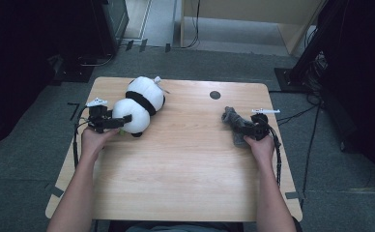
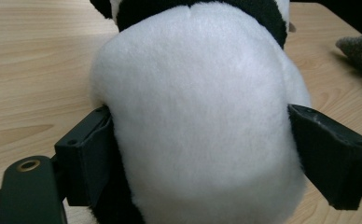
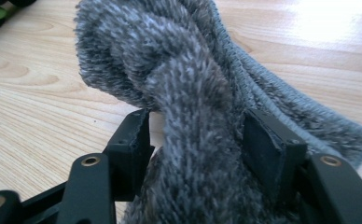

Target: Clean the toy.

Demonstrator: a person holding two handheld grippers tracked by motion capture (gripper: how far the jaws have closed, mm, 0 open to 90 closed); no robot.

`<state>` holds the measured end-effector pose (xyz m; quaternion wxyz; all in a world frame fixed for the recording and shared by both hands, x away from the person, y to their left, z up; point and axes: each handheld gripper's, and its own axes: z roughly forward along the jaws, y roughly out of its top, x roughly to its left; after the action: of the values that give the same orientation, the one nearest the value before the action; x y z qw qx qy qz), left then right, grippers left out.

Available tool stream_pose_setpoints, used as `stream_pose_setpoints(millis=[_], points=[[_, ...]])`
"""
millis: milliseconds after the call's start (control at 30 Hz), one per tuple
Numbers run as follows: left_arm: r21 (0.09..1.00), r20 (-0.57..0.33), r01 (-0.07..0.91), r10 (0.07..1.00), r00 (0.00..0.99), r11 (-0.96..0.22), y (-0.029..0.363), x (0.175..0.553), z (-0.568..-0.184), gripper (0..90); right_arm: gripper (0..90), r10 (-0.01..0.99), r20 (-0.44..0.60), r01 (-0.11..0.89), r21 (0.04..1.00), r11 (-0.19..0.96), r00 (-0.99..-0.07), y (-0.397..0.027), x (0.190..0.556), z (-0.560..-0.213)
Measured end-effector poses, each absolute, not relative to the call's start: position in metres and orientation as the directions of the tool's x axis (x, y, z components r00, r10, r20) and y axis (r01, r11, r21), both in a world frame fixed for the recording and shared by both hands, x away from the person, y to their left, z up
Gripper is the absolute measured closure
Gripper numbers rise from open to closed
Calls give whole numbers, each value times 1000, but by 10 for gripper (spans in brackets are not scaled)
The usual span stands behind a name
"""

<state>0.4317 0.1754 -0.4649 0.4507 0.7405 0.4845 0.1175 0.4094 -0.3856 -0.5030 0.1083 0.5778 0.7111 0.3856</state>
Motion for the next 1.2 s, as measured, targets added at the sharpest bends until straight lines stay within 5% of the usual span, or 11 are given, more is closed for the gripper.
stream_pose_setpoints(millis=[300, 433, 1200], points=[[783, -249, 612, 848, 467, -107, 177, 430, -460, 123, 376, 919, 236, 724, 687, 71, -315, -384, 403, -490], [795, -207, 594, 865, 457, -123, 175, 428, -457, 7, 363, 922, 212, 713, 695, 90, -323, -381, 400, -484], [802, -172, 553, 799, 576, -226, 156, 395, -429, 67, 356, 900, 190, 674, 725, 140, -392, -362, 367, -456]])
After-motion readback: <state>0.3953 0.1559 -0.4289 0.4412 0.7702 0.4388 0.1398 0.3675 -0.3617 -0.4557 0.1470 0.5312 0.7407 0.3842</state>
